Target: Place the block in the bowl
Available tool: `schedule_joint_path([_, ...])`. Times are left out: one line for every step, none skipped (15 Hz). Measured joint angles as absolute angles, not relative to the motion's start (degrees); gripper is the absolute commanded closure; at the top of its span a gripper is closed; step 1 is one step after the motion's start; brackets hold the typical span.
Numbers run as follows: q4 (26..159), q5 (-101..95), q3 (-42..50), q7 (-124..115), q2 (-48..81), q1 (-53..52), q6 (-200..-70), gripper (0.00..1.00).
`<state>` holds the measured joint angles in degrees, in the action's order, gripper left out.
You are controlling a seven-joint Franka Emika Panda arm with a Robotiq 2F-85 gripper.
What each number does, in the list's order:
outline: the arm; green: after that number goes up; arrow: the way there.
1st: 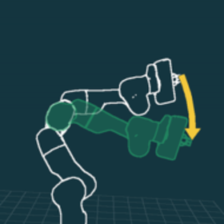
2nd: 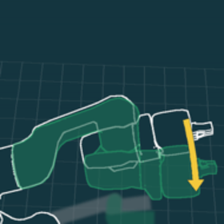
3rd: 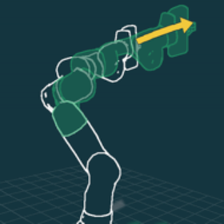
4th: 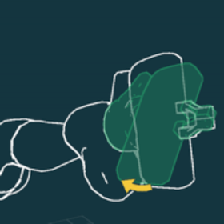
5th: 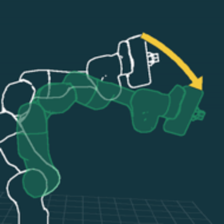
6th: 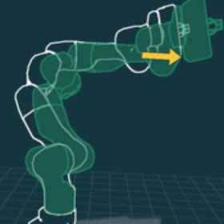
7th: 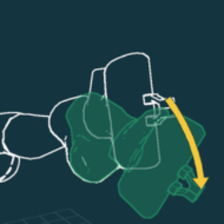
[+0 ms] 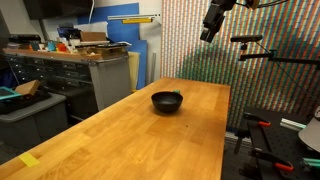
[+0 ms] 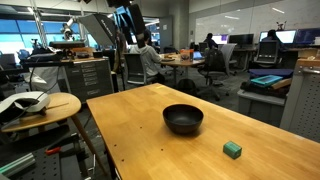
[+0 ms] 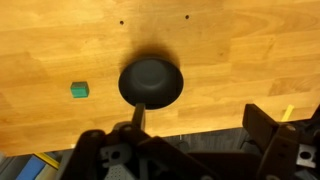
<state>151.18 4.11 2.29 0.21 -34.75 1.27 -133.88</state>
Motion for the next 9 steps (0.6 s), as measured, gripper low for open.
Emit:
schedule_joint_path([150.3, 3.3, 2.3, 0.2, -32.5, 1.6, -135.9, 0.0])
schedule_joint_path([149.3, 2.4, 2.3, 0.2, -30.2, 2.0, -137.9, 0.0])
schedule_joint_path([148.2, 1.6, 2.3, 0.2, -27.9, 2.4, -139.4, 0.0])
schedule_joint_path([147.0, 0.7, 2.3, 0.2, -25.7, 2.8, -140.5, 0.0])
schedule_joint_path([145.8, -0.1, 2.3, 0.2, -23.5, 3.2, -141.5, 0.0])
schedule_joint_path([144.6, -0.9, 2.3, 0.2, -21.4, 3.6, -142.1, 0.0])
schedule_joint_path([143.2, -1.5, 2.3, 0.2, -19.2, 3.9, -142.4, 0.0])
schedule_joint_path([141.8, -1.9, 2.5, 0.2, -17.0, 4.2, -142.7, 0.0])
schedule_joint_path([140.4, -2.0, 2.7, 0.2, -14.8, 4.4, -143.1, 0.0])
